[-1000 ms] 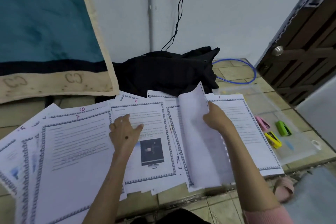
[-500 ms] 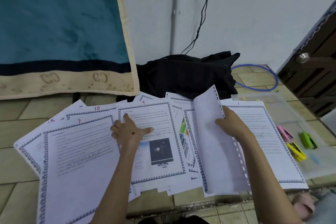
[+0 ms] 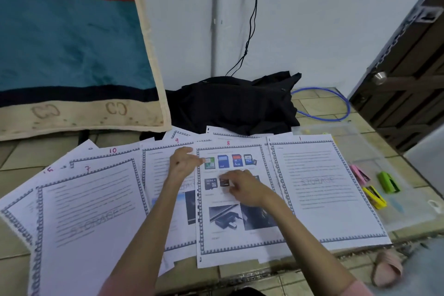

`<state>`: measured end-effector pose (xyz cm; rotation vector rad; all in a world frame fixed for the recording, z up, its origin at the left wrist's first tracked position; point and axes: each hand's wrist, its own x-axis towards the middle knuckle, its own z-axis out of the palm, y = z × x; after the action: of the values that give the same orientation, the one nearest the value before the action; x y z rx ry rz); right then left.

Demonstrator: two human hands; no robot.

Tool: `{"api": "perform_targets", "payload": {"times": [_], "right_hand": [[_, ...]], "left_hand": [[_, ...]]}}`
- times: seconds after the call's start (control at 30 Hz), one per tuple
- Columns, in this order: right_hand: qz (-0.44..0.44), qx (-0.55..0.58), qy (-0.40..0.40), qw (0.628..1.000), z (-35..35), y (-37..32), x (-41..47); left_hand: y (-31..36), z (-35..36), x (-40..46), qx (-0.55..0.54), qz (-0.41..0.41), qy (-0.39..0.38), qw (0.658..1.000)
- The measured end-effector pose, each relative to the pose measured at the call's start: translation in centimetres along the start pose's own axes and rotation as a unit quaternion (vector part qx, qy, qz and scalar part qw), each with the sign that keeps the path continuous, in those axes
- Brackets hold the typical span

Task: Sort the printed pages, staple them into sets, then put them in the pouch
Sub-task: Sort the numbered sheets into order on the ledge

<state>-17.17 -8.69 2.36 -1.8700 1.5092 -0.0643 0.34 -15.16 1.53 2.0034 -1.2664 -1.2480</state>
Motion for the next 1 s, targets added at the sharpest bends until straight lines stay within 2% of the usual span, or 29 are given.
{"api": "perform_targets", "payload": {"times": [0.1,0.17,0.23,0.3,0.4,0.47,0.53,0.63,0.7,0.8,0.87,0.9,0.93,1.0], "right_hand": [[0.014,0.124,0.084,0.989,-1.9,1.7,0.9],[0.030,0.073,0.158,0.984,-3.0,3.5,1.9],[0.069,-0.027,0.200,0.977,-3.8,5.1,2.9],[0.103,-0.064,0.170,0.978,-3.9,5.5,3.2],[0.089,-0.091,0.147,0.981,-3.4,5.3,3.2],[0.080,-0.074,0.156,0.982,-3.3,5.5,3.4],[0.092,-0.001,0.166,0.982,-3.8,6.0,3.8],[0.099,0.168,0.168,0.966,-5.1,6.9,3.8],[0.094,0.250,0.141,0.953,-5.7,7.5,3.5],[0.073,0.262,0.089,0.958,-5.7,8.3,3.6],[0.067,0.278,0.089,0.954,-5.5,8.4,3.8],[0.070,0.281,0.092,0.953,-5.4,8.4,3.9],[0.074,0.277,0.095,0.953,-5.1,8.4,4.1],[0.096,0.261,0.104,0.955,-4.5,8.3,4.5]], "left_hand": [[-0.6,0.5,0.0,0.013,0.058,0.056,0.997],[-0.4,0.4,0.2,0.003,0.094,0.101,0.990],[0.1,0.4,1.1,0.002,0.114,0.103,0.988],[0.7,0.3,2.0,0.060,0.132,0.071,0.987],[1.2,0.2,2.9,0.262,0.142,0.023,0.954],[1.0,0.2,3.3,0.302,0.138,0.013,0.943],[0.8,0.1,3.9,0.267,0.157,0.009,0.951],[0.3,-0.7,3.7,0.104,0.178,-0.031,0.978],[0.0,-1.6,3.4,0.034,0.173,-0.063,0.982],[0.5,-2.7,2.9,-0.009,0.156,-0.098,0.983],[0.9,-3.3,3.4,-0.069,0.155,-0.068,0.983],[0.8,-3.7,4.1,-0.057,0.169,-0.033,0.983],[0.7,-4.2,4.9,0.008,0.188,-0.003,0.982],[0.3,-4.9,6.5,0.207,0.208,0.005,0.956]]}}
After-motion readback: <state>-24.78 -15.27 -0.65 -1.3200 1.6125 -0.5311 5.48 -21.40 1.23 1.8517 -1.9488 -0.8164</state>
